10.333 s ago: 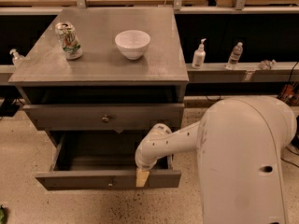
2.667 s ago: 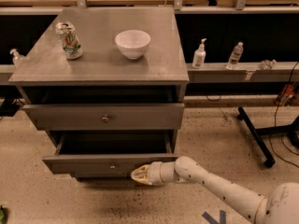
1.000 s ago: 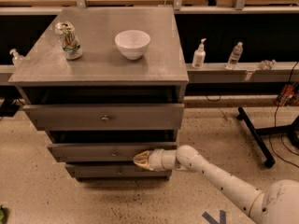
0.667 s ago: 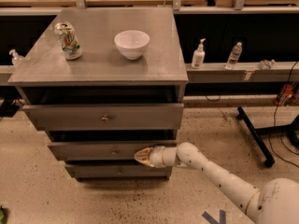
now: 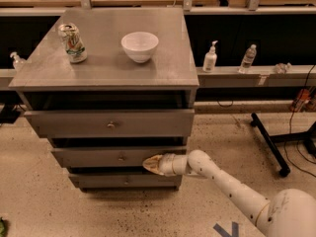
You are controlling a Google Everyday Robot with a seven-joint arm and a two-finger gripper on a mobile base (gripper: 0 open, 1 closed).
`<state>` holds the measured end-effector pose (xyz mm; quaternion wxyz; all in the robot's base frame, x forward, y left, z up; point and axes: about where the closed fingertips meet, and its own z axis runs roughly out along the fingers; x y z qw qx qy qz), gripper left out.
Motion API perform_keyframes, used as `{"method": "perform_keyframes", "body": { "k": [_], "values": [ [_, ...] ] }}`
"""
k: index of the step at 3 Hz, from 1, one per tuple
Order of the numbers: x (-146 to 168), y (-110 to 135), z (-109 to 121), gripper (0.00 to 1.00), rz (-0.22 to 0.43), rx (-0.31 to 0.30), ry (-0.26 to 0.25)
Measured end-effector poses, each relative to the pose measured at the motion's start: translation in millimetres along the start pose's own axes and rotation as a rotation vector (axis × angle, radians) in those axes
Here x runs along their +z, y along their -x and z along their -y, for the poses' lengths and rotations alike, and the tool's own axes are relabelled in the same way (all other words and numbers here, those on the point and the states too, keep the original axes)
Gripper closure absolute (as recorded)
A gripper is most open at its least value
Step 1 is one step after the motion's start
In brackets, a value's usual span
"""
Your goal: Close middle drawer
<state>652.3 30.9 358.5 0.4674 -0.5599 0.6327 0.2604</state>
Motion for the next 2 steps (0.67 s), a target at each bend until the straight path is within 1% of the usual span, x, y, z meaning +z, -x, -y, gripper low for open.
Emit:
{"method": "perform_keyframes", "body": {
  "k": [1,2],
  "values": [
    [0,0,-4,1.0,0.002,0.002,0.003],
    [0,8,-37,1.0,0.012,-0.005,0.036]
  ]
}}
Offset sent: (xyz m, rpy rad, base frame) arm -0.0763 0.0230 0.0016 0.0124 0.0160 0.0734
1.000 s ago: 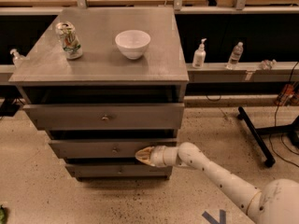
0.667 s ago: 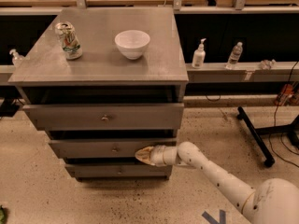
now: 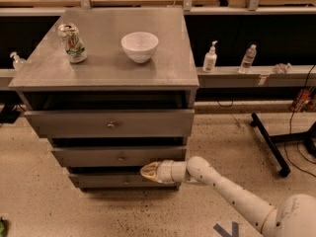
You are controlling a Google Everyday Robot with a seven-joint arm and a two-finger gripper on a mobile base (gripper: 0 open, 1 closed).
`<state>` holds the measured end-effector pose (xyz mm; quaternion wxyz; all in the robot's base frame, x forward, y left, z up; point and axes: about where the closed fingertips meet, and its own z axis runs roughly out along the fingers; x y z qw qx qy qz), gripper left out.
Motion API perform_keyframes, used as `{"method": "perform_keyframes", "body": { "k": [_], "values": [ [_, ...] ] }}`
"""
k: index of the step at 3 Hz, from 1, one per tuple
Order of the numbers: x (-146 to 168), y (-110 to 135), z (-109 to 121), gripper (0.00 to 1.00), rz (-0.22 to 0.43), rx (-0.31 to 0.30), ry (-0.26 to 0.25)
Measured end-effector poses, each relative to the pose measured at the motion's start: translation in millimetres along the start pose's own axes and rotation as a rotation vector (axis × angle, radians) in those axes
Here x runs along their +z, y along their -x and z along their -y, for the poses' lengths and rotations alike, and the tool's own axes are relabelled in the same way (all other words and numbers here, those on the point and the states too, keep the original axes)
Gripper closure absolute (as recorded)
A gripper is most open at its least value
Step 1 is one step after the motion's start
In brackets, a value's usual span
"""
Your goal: Close middle drawer
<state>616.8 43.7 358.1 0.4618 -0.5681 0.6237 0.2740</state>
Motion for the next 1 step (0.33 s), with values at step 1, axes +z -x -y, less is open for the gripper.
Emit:
{"method": "perform_keyframes", "body": {
  "k": [1],
  "values": [
    [-8.0,7.6,-29.3,1.0,0.012,0.033,0.006]
  ]
}}
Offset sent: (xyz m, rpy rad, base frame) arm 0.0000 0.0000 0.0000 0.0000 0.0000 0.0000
